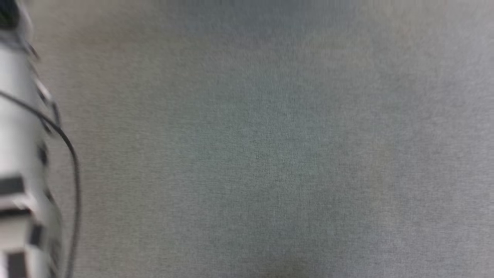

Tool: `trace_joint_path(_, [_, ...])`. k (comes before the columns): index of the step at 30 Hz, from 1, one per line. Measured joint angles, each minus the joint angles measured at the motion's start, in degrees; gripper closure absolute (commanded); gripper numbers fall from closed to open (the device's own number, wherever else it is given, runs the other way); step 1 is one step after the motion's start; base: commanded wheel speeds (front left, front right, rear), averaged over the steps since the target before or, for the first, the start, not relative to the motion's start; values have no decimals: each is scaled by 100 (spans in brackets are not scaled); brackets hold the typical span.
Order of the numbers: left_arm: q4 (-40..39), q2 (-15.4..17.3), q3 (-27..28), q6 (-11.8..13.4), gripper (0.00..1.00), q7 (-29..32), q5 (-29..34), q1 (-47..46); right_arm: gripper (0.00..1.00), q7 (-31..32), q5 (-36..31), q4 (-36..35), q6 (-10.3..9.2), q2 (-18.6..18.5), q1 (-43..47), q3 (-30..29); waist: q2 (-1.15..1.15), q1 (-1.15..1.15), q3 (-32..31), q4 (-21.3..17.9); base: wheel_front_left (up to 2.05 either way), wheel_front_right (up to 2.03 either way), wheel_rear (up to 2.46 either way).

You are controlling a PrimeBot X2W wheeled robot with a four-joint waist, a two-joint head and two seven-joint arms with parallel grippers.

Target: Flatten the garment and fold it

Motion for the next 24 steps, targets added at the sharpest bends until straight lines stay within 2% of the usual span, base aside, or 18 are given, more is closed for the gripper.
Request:
trace_joint_path(7, [-789, -313, -339, -2, 100, -180, -399, 2372, 100, 114, 700, -937, 1, -33, 2750, -120, 0, -1, -705, 51, 0, 0, 0])
trace_joint_path(14, [-1239, -769, -624, 49, 100, -77, -643, 4704, 100, 174, 802, -1553, 1, 400, 5128, -434, 0, -1, -1369, 80, 0, 0, 0])
trace_joint_path(19, [-1370, -898, -670, 185, 100, 46, -743, 5705, 100, 257, 706, -1719, 0, 470, 6204, -499, 0, -2, -1719, 81, 0, 0, 0])
trace_joint_path(24, [-1622, -798, -637, 495, 100, 376, -842, 6480, 100, 444, 415, -1927, 0, 381, 7037, -654, 0, -2, -1985, 53, 0, 0, 0])
